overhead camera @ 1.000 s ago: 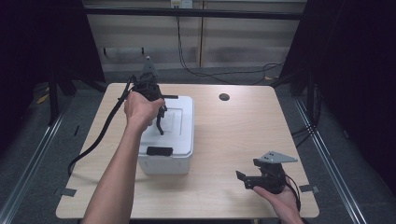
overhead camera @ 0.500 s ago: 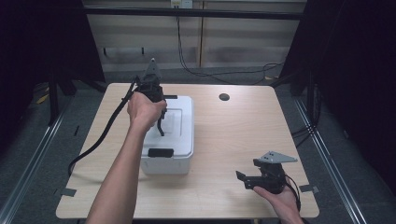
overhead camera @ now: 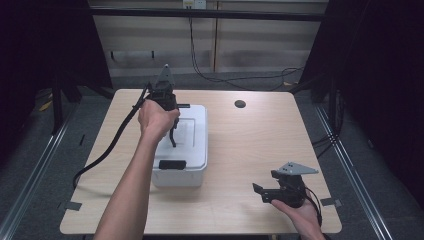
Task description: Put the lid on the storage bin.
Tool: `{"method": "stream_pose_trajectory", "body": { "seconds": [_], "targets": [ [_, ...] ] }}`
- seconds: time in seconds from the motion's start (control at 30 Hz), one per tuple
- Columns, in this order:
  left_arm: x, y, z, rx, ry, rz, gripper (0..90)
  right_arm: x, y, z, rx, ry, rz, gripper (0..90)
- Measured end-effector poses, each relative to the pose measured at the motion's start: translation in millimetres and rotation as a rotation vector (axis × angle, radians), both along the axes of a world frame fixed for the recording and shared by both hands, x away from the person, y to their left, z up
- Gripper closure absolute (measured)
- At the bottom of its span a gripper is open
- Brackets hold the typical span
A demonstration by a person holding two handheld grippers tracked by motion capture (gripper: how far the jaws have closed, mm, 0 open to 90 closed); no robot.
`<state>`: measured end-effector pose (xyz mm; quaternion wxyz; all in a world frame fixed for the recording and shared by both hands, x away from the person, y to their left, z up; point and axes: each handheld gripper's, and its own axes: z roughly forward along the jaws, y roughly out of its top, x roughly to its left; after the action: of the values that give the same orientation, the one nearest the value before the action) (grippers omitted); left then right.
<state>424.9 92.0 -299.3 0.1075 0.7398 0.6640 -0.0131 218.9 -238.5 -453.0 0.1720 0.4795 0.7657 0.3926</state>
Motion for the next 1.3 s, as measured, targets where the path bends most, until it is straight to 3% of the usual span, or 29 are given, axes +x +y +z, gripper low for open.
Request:
{"method": "stream_pose_trajectory", "body": {
  "seconds": [0.07, 0.13, 0.37, 0.5, 0.57, 0.67, 0.87, 0.93, 1.03, 1.2, 1.23, 1.27, 1.3],
  "targets": [
    [0.6, 1.4, 0.7, -0.008, -0.004, -0.009, 80.4, -0.3, 0.2, 0.1, -0.002, 0.000, -0.001, 16.5],
    [0.6, 3.9, 2.1, 0.010, -0.012, -0.009, 79.2, -0.1, 0.2, 0.0, -0.002, 0.002, -0.002, 16.5],
    [3.2, 16.7, 0.0, -0.039, -0.002, -0.054, 68.2, -0.2, 0.5, 0.2, -0.003, 0.003, -0.002, 16.5],
    [3.8, 21.1, 1.9, -0.034, -0.015, -0.059, 63.4, 0.0, 0.4, 0.1, -0.002, 0.004, 0.000, 16.5],
    [4.0, 22.7, 5.2, -0.054, -0.013, -0.111, 57.9, 0.3, 0.6, -0.2, -0.005, 0.002, 0.003, 16.5],
    [4.3, 24.9, 7.1, -0.071, -0.024, -0.115, 48.2, 0.3, 0.7, -0.1, -0.004, 0.002, 0.002, 16.5],
    [2.5, 32.8, 11.8, -0.033, -0.049, -0.182, 32.9, 0.6, 0.7, -0.3, -0.005, 0.003, 0.003, 16.5],
    [1.8, 33.1, 12.7, -0.032, -0.057, -0.183, 29.3, 0.7, 0.7, -0.3, -0.005, 0.007, 0.000, 16.4],
    [-1.0, 34.7, 15.0, -0.063, -0.074, -0.237, 24.3, 0.2, 1.2, 0.0, -0.005, 0.006, 0.000, 16.4],
    [-5.5, 38.5, 16.8, -0.047, -0.124, -0.264, 24.1, 0.9, 0.6, -0.4, -0.005, 0.006, -0.003, 16.3],
    [-8.1, 40.6, 16.1, -0.072, -0.130, -0.300, 22.8, 0.6, 0.8, -0.3, -0.005, 0.003, 0.000, 16.3],
    [-8.1, 40.6, 16.1, -0.072, -0.130, -0.300, 22.5, 0.6, 0.8, -0.3, -0.005, 0.003, 0.000, 16.3],
    [-9.3, 43.1, 15.4, -0.099, -0.133, -0.326, 22.5, 0.3, 1.1, -0.3, -0.004, 0.007, -0.002, 16.3]
  ]
}}
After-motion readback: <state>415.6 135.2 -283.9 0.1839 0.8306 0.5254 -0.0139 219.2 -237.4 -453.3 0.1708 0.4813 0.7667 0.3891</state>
